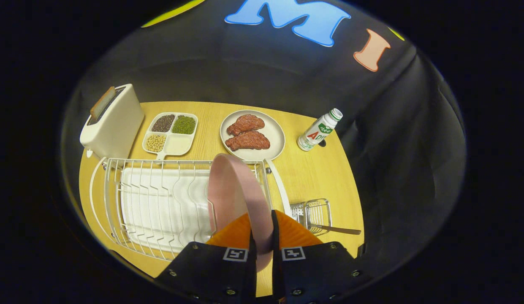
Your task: Take the plate from the dish rack, then take the spoon from the basket and place it into the plate.
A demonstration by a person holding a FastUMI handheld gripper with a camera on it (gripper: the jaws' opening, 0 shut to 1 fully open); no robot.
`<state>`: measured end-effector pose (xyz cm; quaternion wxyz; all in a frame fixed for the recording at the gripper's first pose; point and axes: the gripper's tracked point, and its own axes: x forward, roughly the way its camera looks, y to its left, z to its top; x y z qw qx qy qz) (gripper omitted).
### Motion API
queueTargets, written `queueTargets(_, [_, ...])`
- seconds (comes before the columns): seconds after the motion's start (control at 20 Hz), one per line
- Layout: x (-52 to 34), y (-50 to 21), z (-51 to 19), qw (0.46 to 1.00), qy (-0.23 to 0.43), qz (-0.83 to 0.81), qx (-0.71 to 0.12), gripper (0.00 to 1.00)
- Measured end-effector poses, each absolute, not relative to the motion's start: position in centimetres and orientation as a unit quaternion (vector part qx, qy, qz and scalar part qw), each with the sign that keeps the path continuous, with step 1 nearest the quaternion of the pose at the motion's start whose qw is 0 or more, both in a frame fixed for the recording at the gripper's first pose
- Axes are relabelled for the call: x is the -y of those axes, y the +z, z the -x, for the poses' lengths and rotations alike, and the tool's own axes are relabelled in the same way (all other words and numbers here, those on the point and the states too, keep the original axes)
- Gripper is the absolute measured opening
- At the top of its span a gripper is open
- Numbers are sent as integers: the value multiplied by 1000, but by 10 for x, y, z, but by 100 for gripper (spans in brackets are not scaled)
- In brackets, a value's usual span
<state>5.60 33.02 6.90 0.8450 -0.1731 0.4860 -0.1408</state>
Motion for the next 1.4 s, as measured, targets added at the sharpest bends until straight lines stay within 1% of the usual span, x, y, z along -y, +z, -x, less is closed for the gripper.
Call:
queueTargets(0.15, [-327, 92, -63, 852, -151, 196, -462, 15])
queueTargets(0.35, [-325, 118, -61, 867, -133, 175, -447, 15])
queueTargets(0.55, [-299, 148, -44, 875, -130, 180, -431, 15])
queueTargets(0.75, [-272, 167, -13, 886, -112, 152, -424, 15])
queueTargets(1.15, [-222, 172, 59, 891, -73, 109, -435, 14])
queueTargets(1.4, [-193, 157, 95, 886, -57, 91, -451, 14])
